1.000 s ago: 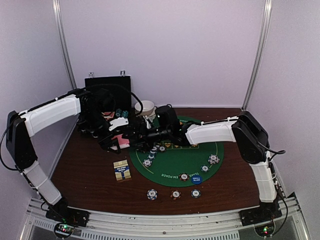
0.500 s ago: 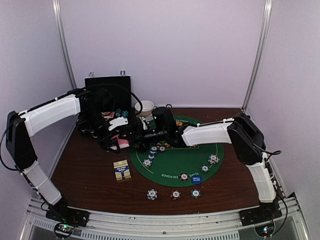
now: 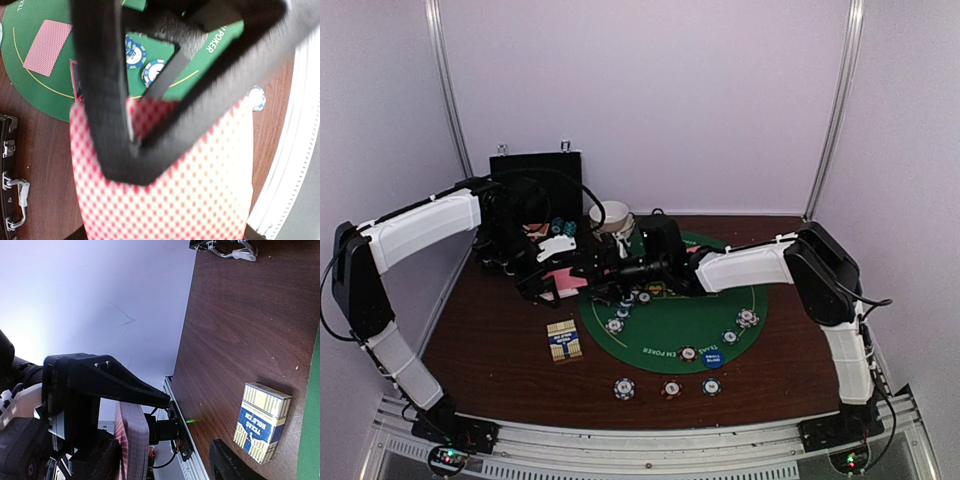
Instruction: Distribute texas hold em gaming equipment
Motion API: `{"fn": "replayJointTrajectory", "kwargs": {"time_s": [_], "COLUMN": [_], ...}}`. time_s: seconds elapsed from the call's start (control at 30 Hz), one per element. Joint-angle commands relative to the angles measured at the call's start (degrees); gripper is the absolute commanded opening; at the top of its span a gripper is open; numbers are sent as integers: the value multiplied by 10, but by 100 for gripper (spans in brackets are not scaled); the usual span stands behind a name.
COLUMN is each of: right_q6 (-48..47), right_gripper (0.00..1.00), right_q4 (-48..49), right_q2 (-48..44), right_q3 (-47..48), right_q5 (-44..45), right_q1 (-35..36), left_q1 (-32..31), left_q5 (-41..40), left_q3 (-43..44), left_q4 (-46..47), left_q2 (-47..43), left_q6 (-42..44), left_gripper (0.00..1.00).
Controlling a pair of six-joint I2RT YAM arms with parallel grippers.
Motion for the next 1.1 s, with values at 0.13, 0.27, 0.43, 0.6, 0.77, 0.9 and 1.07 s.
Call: {"fn": "replayJointTrajectory", "kwargs": {"time_s": [0.13, 0.27, 0.43, 0.6, 0.77, 0.9, 1.07], "right_q6": [-6, 39, 112, 70, 60, 60, 69], "right_gripper": [64, 65, 64, 64, 67, 73, 74], "right_q4": [4, 62, 162, 120, 105, 96, 104], "right_q2": [-41, -40, -22, -42, -43, -26, -13], "right_q3": [-31, -27, -37, -68, -73, -36, -19], "right_q5": [2, -7, -11, -10, -7, -9, -12], "right_q1": [-5, -3, -1, -3, -8, -2, 6], "left_q1": [0, 0, 0, 0, 0, 0, 0], "left_q5": [13, 12, 14, 8, 3, 3, 3], "left_q3": [16, 17, 17, 9, 0, 1, 1], "left_q4": [10, 10, 10, 8, 8, 9, 9], "left_q2": [-7, -6, -6, -10, -16, -14, -13], "left_q6": [2, 2, 1, 5, 8, 8, 9], "left_gripper": [0, 0, 0, 0, 0, 0, 0]}}
